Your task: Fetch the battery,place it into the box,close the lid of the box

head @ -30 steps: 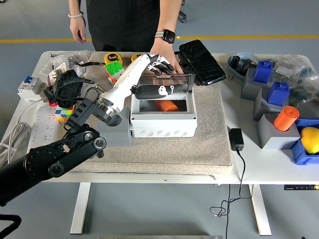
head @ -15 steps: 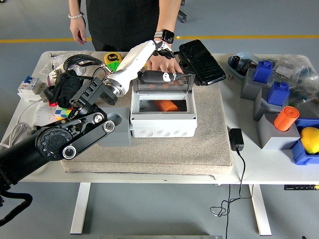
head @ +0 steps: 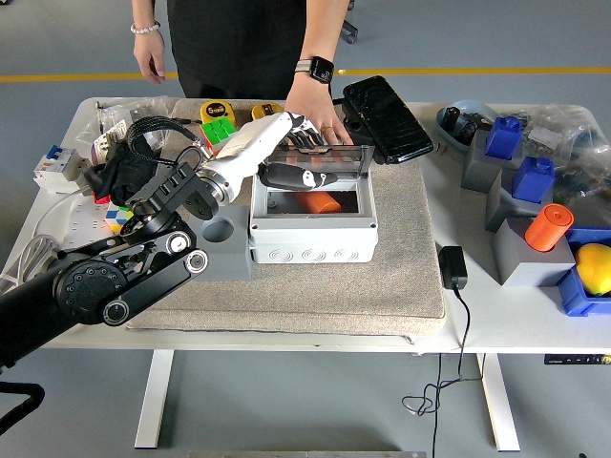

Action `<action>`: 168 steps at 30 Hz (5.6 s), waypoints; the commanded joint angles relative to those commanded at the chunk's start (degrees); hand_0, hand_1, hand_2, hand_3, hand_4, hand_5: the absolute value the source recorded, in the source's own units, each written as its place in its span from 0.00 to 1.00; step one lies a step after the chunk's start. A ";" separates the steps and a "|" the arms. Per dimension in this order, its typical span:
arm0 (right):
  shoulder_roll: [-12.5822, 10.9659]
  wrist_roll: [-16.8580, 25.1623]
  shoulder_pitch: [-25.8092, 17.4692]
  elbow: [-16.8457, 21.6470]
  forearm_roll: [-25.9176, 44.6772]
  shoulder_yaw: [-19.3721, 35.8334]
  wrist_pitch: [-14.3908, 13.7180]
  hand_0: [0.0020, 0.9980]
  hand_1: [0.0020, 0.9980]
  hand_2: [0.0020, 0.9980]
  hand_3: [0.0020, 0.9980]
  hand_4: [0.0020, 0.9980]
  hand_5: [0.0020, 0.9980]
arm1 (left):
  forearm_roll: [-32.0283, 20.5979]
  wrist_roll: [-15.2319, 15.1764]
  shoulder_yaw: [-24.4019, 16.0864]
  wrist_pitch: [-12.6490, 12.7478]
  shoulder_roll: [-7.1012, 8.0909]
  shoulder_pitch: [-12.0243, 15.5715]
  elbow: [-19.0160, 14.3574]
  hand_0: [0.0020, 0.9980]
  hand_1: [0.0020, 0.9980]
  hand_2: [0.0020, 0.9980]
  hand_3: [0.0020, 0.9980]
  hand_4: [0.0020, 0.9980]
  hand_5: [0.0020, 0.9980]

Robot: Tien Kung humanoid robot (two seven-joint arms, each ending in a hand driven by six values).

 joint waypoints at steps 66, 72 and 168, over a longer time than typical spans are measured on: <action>0.10 -1.43 0.19 -1.68 1.86 -1.68 1.49 0.59 0.60 0.59 0.54 0.98 0.56 | -29.22 -21.45 -31.51 7.75 1.69 23.10 -9.16 0.55 0.62 0.58 0.58 0.98 0.48; 0.15 -2.40 0.55 -1.66 1.56 -1.45 2.20 0.59 0.60 0.59 0.54 0.98 0.56 | -29.48 -20.83 -34.95 6.84 2.04 24.22 -8.70 0.59 0.65 0.61 0.61 0.98 0.48; -0.46 -5.27 1.87 -1.47 0.39 -0.59 3.01 0.65 0.69 0.68 0.59 0.99 0.58 | -31.16 -19.66 -36.85 5.68 3.20 26.80 -10.47 0.59 0.64 0.60 0.60 0.93 0.47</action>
